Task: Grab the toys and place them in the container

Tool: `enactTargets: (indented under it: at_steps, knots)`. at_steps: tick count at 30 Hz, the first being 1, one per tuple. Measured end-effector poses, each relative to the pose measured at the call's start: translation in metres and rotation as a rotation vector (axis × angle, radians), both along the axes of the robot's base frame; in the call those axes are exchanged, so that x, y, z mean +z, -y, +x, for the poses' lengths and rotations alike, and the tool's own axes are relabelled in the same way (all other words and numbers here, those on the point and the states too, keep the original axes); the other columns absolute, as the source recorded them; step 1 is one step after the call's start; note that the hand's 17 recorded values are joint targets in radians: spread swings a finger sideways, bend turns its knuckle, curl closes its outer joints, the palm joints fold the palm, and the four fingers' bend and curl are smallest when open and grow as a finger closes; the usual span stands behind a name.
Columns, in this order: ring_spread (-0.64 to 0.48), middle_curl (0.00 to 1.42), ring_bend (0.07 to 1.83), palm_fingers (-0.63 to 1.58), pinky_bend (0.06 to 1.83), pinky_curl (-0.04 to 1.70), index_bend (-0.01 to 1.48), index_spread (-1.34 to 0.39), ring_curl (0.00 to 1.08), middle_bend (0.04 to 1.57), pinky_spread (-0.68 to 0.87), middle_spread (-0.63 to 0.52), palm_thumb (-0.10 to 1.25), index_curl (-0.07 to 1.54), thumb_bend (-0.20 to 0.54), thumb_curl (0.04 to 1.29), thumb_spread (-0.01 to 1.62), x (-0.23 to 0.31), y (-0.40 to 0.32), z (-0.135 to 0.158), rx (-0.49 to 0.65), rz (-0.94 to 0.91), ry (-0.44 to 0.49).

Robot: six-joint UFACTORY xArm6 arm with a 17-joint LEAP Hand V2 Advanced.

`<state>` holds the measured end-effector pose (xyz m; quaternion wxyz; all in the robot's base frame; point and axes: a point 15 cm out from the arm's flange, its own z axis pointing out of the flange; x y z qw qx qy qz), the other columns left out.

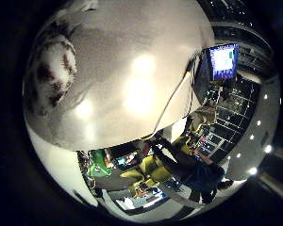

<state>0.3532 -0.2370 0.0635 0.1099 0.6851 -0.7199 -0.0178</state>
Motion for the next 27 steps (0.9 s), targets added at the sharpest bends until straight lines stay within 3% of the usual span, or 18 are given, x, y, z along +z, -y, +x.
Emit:
enactTargets:
  at_steps: [4, 7, 16, 27]
  knots:
    - [-0.27, 0.48, 1.09, 1.34, 0.92, 0.40, 0.42, -0.48, 0.37, 0.85, -0.51, -0.26, 0.92, 0.46, -0.004, 0.39, 0.92, 0.008, 0.003, 0.010, 0.006, -0.013, 0.039]
    - [-0.25, 0.52, 1.16, 1.33, 0.99, 0.43, 0.53, -0.46, 0.41, 0.95, -0.50, -0.24, 0.96, 0.53, -0.017, 0.41, 0.90, 0.034, 0.011, 0.027, 0.013, -0.049, 0.122]
    - [-0.23, 0.55, 1.22, 1.26, 1.09, 0.49, 0.59, -0.44, 0.46, 1.05, -0.45, -0.21, 0.99, 0.61, -0.024, 0.45, 0.85, 0.131, -0.010, 0.047, 0.064, -0.120, 0.247]
    - [-0.23, 0.55, 1.24, 1.25, 1.10, 0.50, 0.59, -0.43, 0.47, 1.08, -0.44, -0.20, 0.98, 0.66, -0.025, 0.47, 0.84, 0.222, -0.164, 0.074, 0.226, -0.004, 0.381]
